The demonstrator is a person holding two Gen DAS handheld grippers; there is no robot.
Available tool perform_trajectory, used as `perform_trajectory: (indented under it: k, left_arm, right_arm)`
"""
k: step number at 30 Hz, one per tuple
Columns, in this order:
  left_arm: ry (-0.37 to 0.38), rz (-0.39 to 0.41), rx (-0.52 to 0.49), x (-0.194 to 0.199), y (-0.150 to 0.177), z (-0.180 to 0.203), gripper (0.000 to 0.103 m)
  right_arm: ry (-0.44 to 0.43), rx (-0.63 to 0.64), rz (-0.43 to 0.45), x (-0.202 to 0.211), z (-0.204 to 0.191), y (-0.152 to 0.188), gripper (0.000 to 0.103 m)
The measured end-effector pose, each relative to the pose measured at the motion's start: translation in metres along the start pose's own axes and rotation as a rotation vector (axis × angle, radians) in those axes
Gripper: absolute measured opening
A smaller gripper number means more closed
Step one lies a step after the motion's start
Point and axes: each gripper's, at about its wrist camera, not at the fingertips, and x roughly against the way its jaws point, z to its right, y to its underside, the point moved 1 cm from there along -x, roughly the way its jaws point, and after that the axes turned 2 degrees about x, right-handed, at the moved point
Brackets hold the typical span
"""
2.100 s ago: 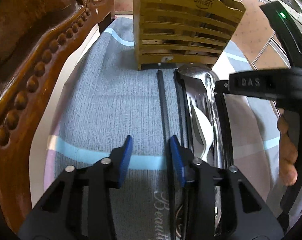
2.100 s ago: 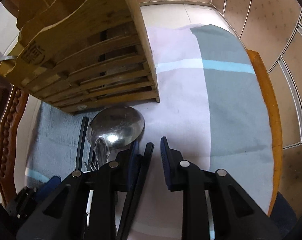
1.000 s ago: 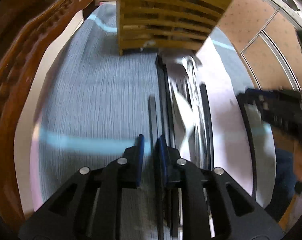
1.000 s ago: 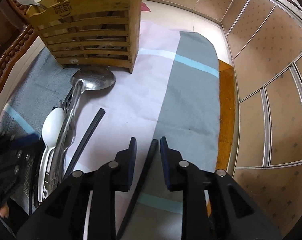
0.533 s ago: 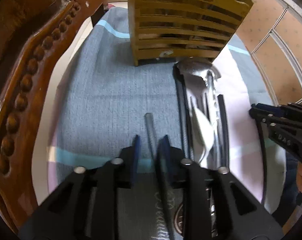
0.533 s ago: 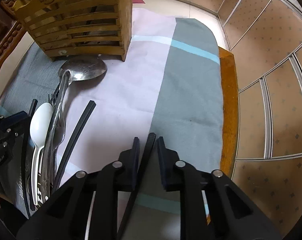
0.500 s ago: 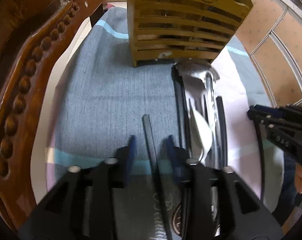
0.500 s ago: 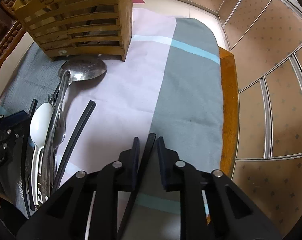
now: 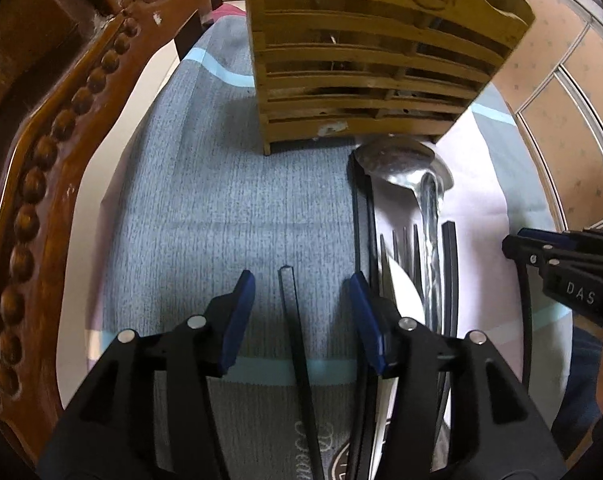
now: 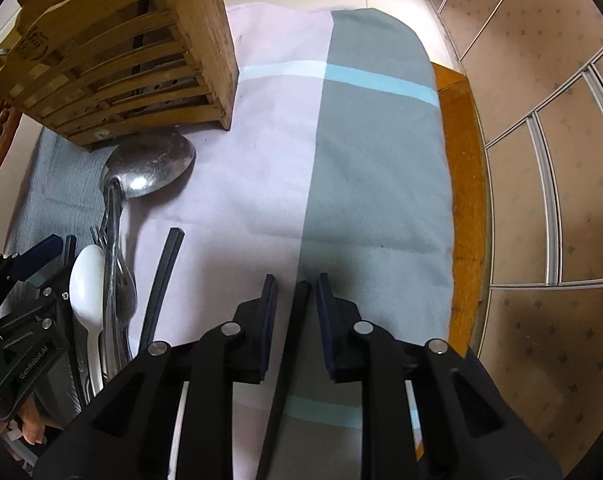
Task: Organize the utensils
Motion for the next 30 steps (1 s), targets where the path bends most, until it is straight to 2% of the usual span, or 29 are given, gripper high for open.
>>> perform_trajectory:
  k: [4,6,8,10,14,18,21,30]
  left_arm:
    - [0.008,0.0,0.011,0.0,-0.006,0.0,0.048]
    - [0.007,0.003,0.01,0.001,-0.01,-0.012,0.042]
    - [-0.013,0.011,0.018,0.007,-0.004,-0.024,0.02]
    - [-0.008,0.011,0.033,0.008,-0.005,-0.034,0.008]
    - [-0.003,0.046,0.046,0.016,-0.004,-0.041,0.007]
    - [0.018,0.147,0.053,0.05,-0.005,-0.045,0.007]
    - [0.019,0.234,0.071,0.085,-0.002,-0.047,0.007]
    - [0.007,0.446,0.105,0.19,0.011,-0.035,0.007]
  right_arm:
    - [0.037,0.024,-0.014,-0.002,-0.005,-0.004,0.026]
    - [0.049,0.019,-0.016,-0.003,-0.01,-0.001,0.027]
    - [0.057,0.027,-0.017,-0.004,-0.011,-0.002,0.027]
    - [0.059,0.029,-0.009,-0.003,-0.014,-0.002,0.026]
    - [0.024,0.019,0.03,-0.002,-0.017,0.007,0.009]
    - [-0.017,-0.01,0.066,0.01,-0.014,0.009,0.008]
    - [-0.044,-0.012,0.126,0.036,-0.015,0.013,0.008]
    - [-0.097,0.011,0.399,0.151,-0.003,0.033,0.008]
